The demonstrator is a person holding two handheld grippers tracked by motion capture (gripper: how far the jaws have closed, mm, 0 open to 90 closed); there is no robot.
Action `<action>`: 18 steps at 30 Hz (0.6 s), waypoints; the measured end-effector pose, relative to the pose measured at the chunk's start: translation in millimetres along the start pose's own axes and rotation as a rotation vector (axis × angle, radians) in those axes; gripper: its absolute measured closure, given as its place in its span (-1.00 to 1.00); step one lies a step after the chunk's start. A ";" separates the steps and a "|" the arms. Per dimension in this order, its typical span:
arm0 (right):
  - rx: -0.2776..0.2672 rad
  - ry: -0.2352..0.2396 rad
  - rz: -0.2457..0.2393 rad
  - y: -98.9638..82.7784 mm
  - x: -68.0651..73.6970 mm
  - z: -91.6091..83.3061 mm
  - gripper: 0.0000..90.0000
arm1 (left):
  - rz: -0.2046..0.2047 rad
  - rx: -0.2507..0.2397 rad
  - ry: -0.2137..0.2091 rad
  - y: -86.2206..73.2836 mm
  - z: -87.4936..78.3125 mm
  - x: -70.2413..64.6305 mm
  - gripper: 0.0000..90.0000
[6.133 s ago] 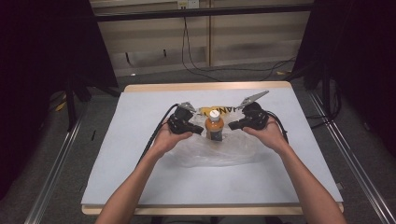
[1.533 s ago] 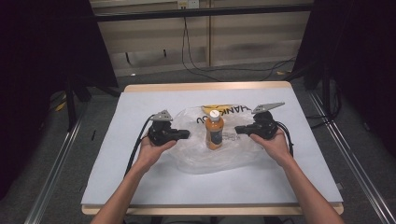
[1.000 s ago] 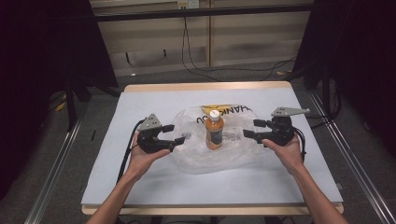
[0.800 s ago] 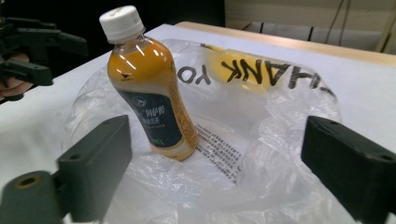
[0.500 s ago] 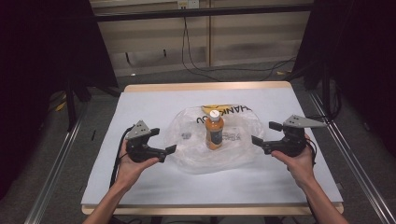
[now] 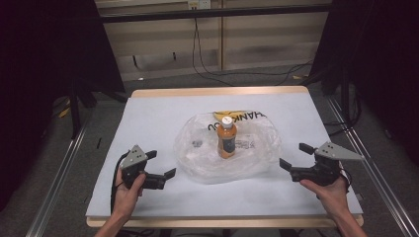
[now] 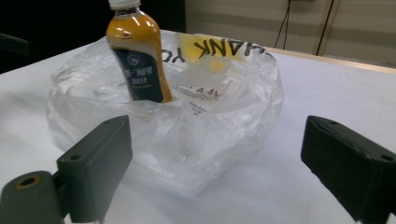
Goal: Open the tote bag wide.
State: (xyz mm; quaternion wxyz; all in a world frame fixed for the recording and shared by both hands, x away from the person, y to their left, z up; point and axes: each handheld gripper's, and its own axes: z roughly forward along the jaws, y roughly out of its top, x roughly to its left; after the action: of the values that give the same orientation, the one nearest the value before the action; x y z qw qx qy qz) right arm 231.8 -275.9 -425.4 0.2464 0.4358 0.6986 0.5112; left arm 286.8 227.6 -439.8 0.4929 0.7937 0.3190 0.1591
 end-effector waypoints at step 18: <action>-0.034 -0.062 0.057 -33.2 7.1 -40.4 -0.91 | -0.020 -0.039 0.018 -27.6 -28.5 -9.7 -0.94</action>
State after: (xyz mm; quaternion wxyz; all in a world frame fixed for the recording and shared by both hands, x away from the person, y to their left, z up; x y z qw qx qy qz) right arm 184.5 -293.2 -441.2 0.2608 0.4668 0.6691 0.5162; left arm 253.7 249.2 -450.4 0.5069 0.7792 0.3283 0.1676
